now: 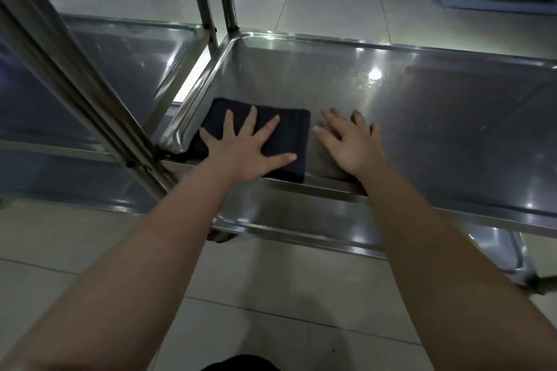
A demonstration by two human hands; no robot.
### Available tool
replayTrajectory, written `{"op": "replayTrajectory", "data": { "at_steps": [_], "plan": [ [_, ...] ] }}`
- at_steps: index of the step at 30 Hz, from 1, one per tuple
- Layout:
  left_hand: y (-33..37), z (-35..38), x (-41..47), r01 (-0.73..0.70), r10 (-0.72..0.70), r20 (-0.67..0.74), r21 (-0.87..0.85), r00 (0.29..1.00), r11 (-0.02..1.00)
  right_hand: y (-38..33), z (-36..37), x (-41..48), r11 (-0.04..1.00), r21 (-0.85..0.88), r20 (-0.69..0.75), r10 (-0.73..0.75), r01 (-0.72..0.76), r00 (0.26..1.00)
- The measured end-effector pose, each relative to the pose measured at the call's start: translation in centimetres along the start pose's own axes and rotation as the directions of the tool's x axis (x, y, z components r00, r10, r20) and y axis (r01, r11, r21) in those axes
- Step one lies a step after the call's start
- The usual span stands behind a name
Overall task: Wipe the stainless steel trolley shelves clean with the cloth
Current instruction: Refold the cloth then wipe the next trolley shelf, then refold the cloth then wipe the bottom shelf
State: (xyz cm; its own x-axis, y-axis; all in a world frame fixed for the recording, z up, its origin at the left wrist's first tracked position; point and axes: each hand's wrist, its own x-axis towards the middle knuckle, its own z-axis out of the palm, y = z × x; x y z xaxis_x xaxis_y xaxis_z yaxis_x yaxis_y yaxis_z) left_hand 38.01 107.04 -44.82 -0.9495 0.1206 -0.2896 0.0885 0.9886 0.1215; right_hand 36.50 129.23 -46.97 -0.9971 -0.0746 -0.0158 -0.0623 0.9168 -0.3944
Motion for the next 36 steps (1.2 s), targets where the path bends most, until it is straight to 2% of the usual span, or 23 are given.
{"op": "replayTrajectory", "data": {
  "at_steps": [2, 3, 6, 9, 11, 13, 14, 19, 22, 27, 30, 33, 36],
  "plan": [
    [1.3, 1.0, -2.5, -0.009, 0.008, 0.011, 0.012, 1.0, 1.0, 0.0, -0.3, -0.3, 0.978, 0.207, -0.066, 0.041, -0.027, 0.997],
    [2.0, 1.3, -3.3, -0.014, 0.014, 0.003, 0.021, 1.0, 1.0, -0.1, -0.4, -0.3, 0.968, 0.25, -0.085, 0.055, -0.032, 0.995],
    [3.7, 1.7, -4.0, -0.018, 0.018, -0.011, 0.017, 1.0, 1.0, -0.6, -0.5, -0.3, 0.984, 0.17, -0.039, 0.057, -0.049, 0.998],
    [3.2, 0.9, -3.3, 0.002, -0.005, -0.021, -0.149, 1.0, 0.989, -2.1, 0.2, -0.3, 0.996, 0.068, 0.024, 0.059, -0.061, 0.998],
    [2.0, 0.2, -2.5, -0.032, -0.011, -0.183, -0.233, 0.983, 0.972, -3.5, 0.6, -0.7, 0.988, 0.146, -0.004, 0.045, -0.044, 0.999],
    [0.7, -0.3, -1.6, -0.108, 0.037, -0.361, -0.178, 0.932, 0.978, -4.7, 0.5, -1.1, 0.96, 0.28, -0.039, 0.013, -0.002, 0.999],
    [0.3, -0.6, -1.2, -0.141, 0.075, -0.388, -0.146, 0.918, 0.979, -5.1, 0.2, -1.3, 0.946, 0.325, -0.058, -0.001, 0.02, 0.998],
    [-1.7, -3.0, 0.6, -0.333, 0.306, -0.221, -0.099, 0.926, 0.938, -5.6, -3.1, -1.7, 0.823, 0.552, -0.216, -0.016, 0.136, 0.976],
    [-1.9, -4.9, 1.4, -0.426, 0.388, -0.25, -0.121, 0.887, 0.897, -4.6, -5.6, -1.6, 0.789, 0.572, -0.262, -0.082, 0.223, 0.962],
    [1.5, -5.3, 1.1, -0.509, 0.436, -0.28, -0.297, 0.855, 0.808, -2.5, -9.3, -2.8, 0.833, 0.512, -0.308, -0.048, 0.208, 0.95],
    [4.3, -4.8, 0.2, -0.626, 0.512, -0.409, -0.22, 0.755, 0.748, -0.3, -12.0, -5.4, 0.915, 0.363, -0.294, -0.066, 0.175, 0.954],
    [8.1, -4.6, -1.7, -0.747, 0.622, -0.566, 0.017, 0.541, 0.665, 2.5, -14.4, -9.7, 0.985, 0.1, -0.248, -0.11, 0.139, 0.962],
    [12.5, -3.5, -4.4, -0.764, 0.675, -0.614, 0.173, 0.409, 0.621, 5.6, -15.4, -14.7, 0.985, -0.134, -0.333, -0.144, 0.104, 0.932]
  ]
}}
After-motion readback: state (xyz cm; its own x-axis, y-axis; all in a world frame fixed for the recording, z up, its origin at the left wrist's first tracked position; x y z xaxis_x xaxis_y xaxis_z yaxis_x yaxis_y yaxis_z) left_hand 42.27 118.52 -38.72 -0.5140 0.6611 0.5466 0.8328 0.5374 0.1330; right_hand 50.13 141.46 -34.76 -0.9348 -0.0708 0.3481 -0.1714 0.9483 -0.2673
